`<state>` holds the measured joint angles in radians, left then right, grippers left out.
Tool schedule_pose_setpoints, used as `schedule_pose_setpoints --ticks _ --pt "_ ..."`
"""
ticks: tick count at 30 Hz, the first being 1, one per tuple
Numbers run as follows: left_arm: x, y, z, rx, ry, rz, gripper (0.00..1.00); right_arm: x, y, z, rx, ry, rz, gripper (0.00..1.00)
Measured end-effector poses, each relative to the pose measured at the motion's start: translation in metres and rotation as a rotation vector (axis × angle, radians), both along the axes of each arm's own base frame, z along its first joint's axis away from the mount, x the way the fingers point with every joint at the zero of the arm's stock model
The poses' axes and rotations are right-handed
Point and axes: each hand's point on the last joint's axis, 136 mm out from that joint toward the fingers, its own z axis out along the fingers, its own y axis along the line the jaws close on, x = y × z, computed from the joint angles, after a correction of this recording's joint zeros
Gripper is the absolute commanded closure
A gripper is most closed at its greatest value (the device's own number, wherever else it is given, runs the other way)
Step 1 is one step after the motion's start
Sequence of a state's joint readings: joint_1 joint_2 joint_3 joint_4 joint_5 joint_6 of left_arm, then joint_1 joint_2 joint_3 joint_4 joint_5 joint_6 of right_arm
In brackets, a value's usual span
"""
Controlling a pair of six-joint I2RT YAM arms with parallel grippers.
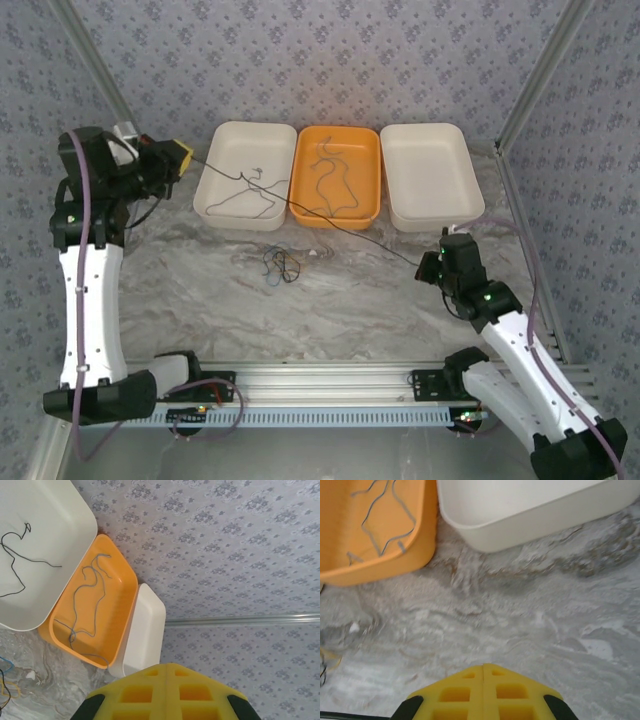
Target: Untangle the cables
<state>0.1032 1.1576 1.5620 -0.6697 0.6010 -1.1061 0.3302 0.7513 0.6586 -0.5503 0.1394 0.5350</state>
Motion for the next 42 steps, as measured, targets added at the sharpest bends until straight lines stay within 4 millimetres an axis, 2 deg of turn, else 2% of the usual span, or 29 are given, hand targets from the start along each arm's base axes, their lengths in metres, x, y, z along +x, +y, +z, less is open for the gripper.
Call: schedule_pose_setpoints --ticks 6,15,21,29,32,35,37,39,42 --pt "-0.007 0.02 0.008 -0.048 -0.002 0.023 1.0 0.018 -0.023 0.006 0.019 -0.043 -0.099 1.0" --pt "-0.022 0.023 0.003 -0.059 0.055 0.013 1.0 0.035 -0.045 0.036 0.089 -0.176 -0.171 1.0" --pt "-0.029 0.04 -0.006 -0.033 0.084 0.076 1.0 0.03 -0.043 0.067 0.129 -0.314 -0.145 1.0" --pt "-0.041 0.052 -0.034 0.045 0.158 0.133 1.0 0.02 -0.055 0.103 0.218 -0.452 -0.178 1.0" --pt "-0.049 0.053 -0.061 0.063 0.2 0.143 1.0 0.025 -0.063 0.111 0.3 -0.472 -0.23 1.0" --pt "-0.06 0.052 -0.107 0.058 0.278 0.149 1.0 0.036 -0.075 0.13 0.405 -0.491 -0.292 1.0" --pt "-0.066 0.053 -0.141 0.058 0.34 0.162 1.0 0.047 -0.086 0.157 0.491 -0.545 -0.338 1.0" --pt "-0.07 0.063 -0.17 0.069 0.387 0.207 1.0 0.056 -0.107 0.183 0.565 -0.619 -0.413 1.0" --pt "-0.079 0.067 -0.203 0.082 0.431 0.239 1.0 0.067 -0.128 0.218 0.693 -0.736 -0.46 1.0"
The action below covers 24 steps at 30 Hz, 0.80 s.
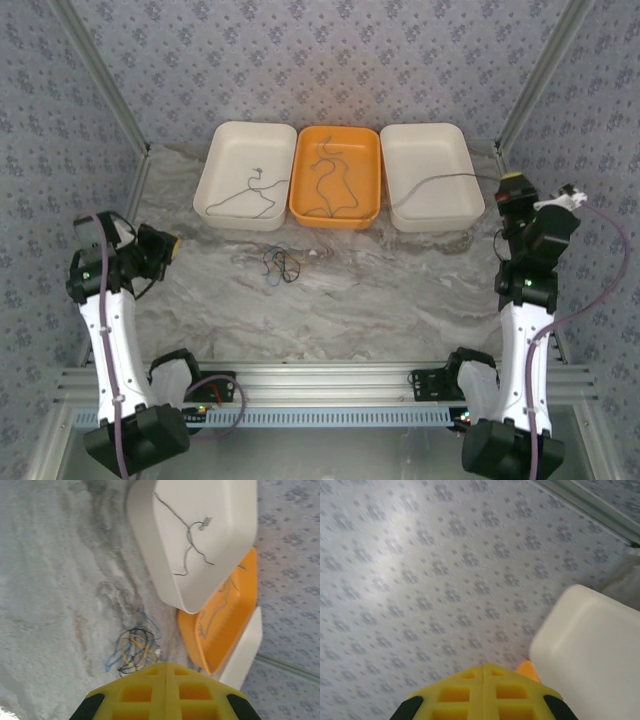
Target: Untangle the cables
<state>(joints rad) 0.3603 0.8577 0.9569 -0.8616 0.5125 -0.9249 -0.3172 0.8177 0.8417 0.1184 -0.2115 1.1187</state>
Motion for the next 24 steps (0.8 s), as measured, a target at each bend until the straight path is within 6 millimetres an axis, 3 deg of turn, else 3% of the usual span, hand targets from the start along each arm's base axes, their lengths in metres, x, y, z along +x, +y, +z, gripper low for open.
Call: schedule_pose_setpoints --ticks 6,9,12,14,16,18,21,24 --pt "-0.014 -0.003 -0.037 -0.004 0.012 0.018 1.0 0.008 -0.002 0.061 0.103 -0.207 0.064 1.0" --pt "-0.012 -0.004 -0.037 -0.01 -0.007 0.021 1.0 0.002 0.016 0.097 0.062 -0.258 0.131 1.0" --pt "-0.002 -0.01 -0.024 0.0 -0.069 -0.013 0.99 -0.009 0.049 0.133 -0.003 -0.304 0.227 1.0" --pt "0.006 -0.026 -0.007 0.014 -0.132 -0.085 0.8 -0.018 0.069 0.158 -0.049 -0.329 0.284 1.0" --pt "0.014 -0.055 0.026 0.049 -0.245 -0.213 0.51 -0.025 0.085 0.18 -0.089 -0.356 0.324 1.0" --pt "0.015 -0.087 0.061 0.089 -0.363 -0.336 0.35 -0.03 0.1 0.196 -0.12 -0.374 0.364 1.0" --pt "0.004 -0.133 0.12 0.154 -0.562 -0.508 0.24 -0.03 0.127 0.206 -0.156 -0.379 0.439 1.0" --pt "-0.007 -0.154 0.166 0.201 -0.722 -0.578 0.21 -0.021 0.162 0.196 -0.185 -0.35 0.535 1.0"
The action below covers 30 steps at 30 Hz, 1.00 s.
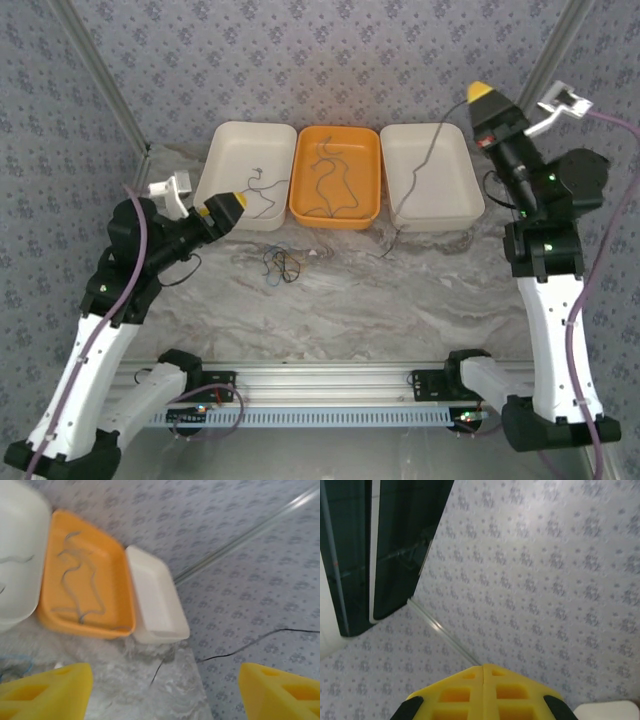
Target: Untangle the cables
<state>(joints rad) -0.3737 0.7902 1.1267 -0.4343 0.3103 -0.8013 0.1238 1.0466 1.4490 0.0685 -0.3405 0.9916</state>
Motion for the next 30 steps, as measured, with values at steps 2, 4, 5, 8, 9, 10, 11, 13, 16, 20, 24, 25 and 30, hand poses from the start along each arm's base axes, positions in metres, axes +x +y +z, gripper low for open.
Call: schedule_pose_setpoints --ticks 2,4,5,8,9,10,11,13,16,20,24,25,30 --pt "-0.002 -0.007 0.018 0.013 -0.071 -0.023 0.2 0.008 0.027 -0.015 -0.037 0.03 0.058 1.0" --pt "-0.003 -0.014 0.026 0.026 -0.118 -0.045 0.19 0.021 0.053 -0.043 -0.077 0.084 0.104 1.0" --pt "-0.003 -0.02 0.028 0.036 -0.14 -0.065 0.19 0.029 0.067 -0.06 -0.1 0.119 0.127 1.0" --pt "-0.006 -0.047 0.022 0.088 -0.174 -0.152 0.19 0.048 0.099 -0.107 -0.159 0.212 0.175 1.0" --pt "-0.006 -0.057 0.019 0.107 -0.185 -0.184 0.19 0.053 0.107 -0.117 -0.173 0.235 0.187 1.0" --pt "-0.007 -0.065 0.014 0.128 -0.189 -0.209 0.18 0.057 0.117 -0.128 -0.19 0.256 0.202 1.0" --pt "-0.005 -0.075 0.007 0.155 -0.189 -0.234 0.18 0.06 0.127 -0.137 -0.205 0.272 0.217 1.0" --pt "0.001 -0.094 -0.01 0.214 -0.181 -0.265 0.17 0.061 0.142 -0.147 -0.226 0.289 0.242 1.0" --pt "0.009 -0.115 -0.034 0.306 -0.176 -0.291 0.15 0.054 0.162 -0.156 -0.257 0.296 0.281 1.0" --pt "0.027 -0.136 -0.06 0.436 -0.173 -0.294 0.15 0.043 0.178 -0.155 -0.276 0.281 0.318 1.0" --pt "0.053 -0.148 -0.074 0.539 -0.183 -0.26 0.17 0.04 0.18 -0.147 -0.274 0.267 0.316 1.0" --pt "0.058 -0.149 -0.078 0.558 -0.186 -0.255 0.18 0.04 0.18 -0.144 -0.271 0.262 0.315 1.0" --pt "0.062 -0.151 -0.088 0.587 -0.206 -0.256 0.34 0.039 0.177 -0.129 -0.26 0.234 0.302 1.0"
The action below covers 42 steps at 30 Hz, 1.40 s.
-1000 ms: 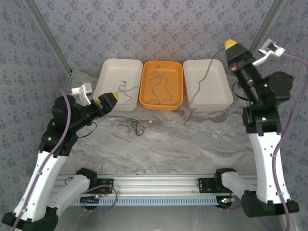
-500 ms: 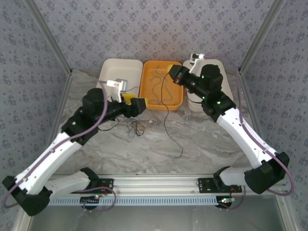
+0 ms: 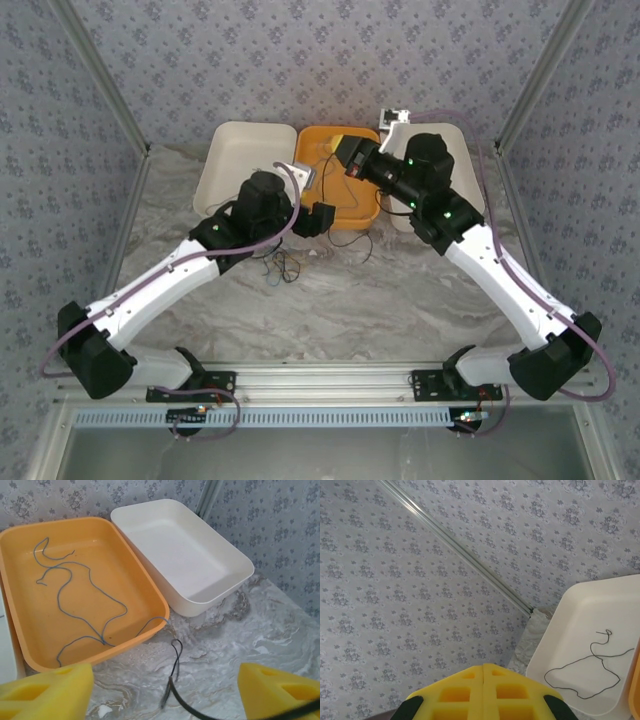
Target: Untangle the cables
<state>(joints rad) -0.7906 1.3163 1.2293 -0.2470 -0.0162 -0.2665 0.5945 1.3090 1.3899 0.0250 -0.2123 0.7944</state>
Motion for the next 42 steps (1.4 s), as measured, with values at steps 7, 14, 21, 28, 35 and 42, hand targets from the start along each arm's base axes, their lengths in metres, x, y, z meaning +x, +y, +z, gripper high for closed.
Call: schedule_pose_setpoints --ticks 7,14,21,28,35,42 --pt "-0.006 0.004 -0.004 -0.029 -0.019 0.001 1.0 0.0 -0.002 0.004 0.004 -0.005 -0.004 1.0" --pt "-0.005 0.027 0.026 -0.062 -0.058 0.064 1.0 0.009 -0.016 0.002 -0.028 0.012 -0.042 0.72" --pt "0.023 0.081 0.088 -0.145 -0.099 0.205 1.0 0.013 -0.046 -0.002 -0.1 0.029 -0.139 0.36" --pt "0.053 0.158 0.126 -0.208 -0.124 0.41 1.0 -0.04 -0.087 0.016 -0.116 -0.047 -0.21 0.37" --pt "0.081 0.214 0.166 -0.224 -0.215 0.596 1.0 -0.082 -0.097 -0.032 -0.153 -0.018 -0.189 0.38" --pt "0.122 0.233 0.148 -0.196 -0.208 0.694 1.0 -0.096 -0.089 -0.096 -0.245 0.08 -0.149 0.38"
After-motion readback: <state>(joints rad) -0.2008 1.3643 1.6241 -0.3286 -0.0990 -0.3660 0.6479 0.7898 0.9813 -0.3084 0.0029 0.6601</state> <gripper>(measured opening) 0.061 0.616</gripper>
